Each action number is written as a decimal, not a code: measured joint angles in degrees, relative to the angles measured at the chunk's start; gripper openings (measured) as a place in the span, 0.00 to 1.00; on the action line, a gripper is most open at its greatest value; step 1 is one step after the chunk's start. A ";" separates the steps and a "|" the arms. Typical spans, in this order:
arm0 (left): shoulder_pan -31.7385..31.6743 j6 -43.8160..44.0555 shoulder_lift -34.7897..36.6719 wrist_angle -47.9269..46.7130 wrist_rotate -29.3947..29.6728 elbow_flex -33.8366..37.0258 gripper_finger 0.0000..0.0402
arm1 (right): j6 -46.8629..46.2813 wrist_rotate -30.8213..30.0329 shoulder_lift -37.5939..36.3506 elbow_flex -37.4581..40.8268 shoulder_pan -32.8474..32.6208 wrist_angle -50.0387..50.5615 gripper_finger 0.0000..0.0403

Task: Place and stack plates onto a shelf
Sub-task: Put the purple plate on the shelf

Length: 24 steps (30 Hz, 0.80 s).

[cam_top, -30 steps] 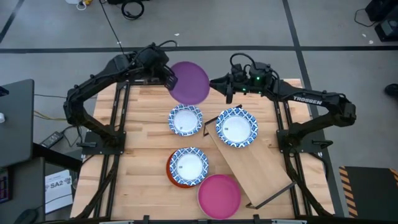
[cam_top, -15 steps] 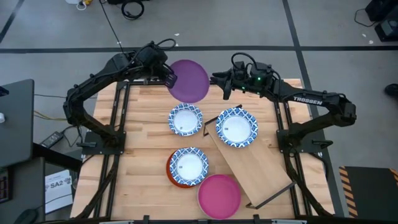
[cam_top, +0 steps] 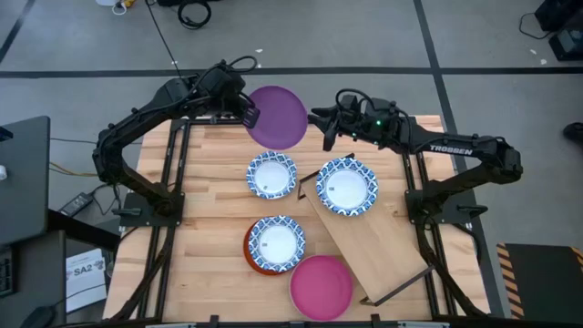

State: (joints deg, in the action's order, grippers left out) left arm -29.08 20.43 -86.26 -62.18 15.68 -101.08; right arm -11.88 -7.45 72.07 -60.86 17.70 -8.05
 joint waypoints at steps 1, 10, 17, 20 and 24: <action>0.00 0.02 0.00 0.02 -0.01 0.00 0.04 | 0.07 -0.46 0.00 0.00 -0.23 0.02 0.32; 0.04 0.06 0.00 1.69 0.00 0.00 0.04 | 0.08 -0.67 0.00 0.00 -1.45 0.04 0.32; 0.09 0.30 0.00 1.66 -0.02 0.00 0.04 | 0.08 -5.80 0.00 0.00 -1.60 0.02 0.32; 0.31 0.84 0.00 1.66 0.00 0.00 0.04 | 0.34 -6.02 0.00 0.00 -1.62 0.02 0.32; 0.77 1.01 0.00 2.23 0.00 0.00 0.04 | 1.33 -6.02 0.00 0.00 -1.62 0.02 0.32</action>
State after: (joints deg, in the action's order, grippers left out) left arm -28.31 21.44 -86.26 -59.95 15.68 -101.08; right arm -10.55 -13.47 72.07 -60.86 16.08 -8.03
